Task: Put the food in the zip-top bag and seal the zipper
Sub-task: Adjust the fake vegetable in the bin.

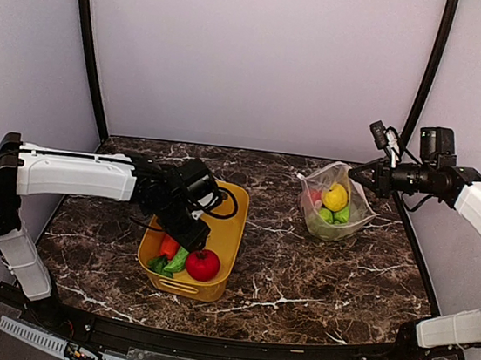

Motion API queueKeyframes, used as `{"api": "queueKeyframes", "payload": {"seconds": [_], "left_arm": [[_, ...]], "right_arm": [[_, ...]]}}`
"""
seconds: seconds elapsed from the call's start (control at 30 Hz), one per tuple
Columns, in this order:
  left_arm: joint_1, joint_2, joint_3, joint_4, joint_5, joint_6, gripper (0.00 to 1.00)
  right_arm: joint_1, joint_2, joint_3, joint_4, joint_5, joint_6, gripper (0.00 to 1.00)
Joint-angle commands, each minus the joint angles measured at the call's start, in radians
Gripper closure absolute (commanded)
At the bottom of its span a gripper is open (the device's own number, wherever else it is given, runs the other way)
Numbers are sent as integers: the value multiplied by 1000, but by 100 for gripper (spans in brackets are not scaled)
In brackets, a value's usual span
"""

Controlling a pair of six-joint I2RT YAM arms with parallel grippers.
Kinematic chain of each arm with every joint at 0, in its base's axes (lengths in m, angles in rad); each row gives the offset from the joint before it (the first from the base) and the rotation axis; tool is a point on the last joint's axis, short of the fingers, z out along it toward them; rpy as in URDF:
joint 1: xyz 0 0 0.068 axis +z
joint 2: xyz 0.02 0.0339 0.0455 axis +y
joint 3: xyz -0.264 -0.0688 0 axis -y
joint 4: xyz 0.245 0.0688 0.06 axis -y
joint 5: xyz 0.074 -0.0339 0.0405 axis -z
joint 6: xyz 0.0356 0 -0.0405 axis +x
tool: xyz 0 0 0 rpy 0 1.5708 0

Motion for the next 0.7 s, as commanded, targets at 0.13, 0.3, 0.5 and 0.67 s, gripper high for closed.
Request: {"api": "queueKeyframes", "payload": {"seconds": [0.13, 0.3, 0.5, 0.67], "left_arm": [[14, -1, 82, 13, 9, 8, 43], [14, -9, 72, -22, 125, 2, 24], [7, -52, -5, 10, 223, -3, 18], [-20, -49, -33, 1, 238, -5, 18]], "right_arm": [[-1, -30, -19, 26, 4, 5, 100], [-1, -36, -25, 27, 8, 2, 100], [-1, -29, -26, 31, 6, 4, 100], [-2, -26, -27, 32, 5, 5, 100]]}}
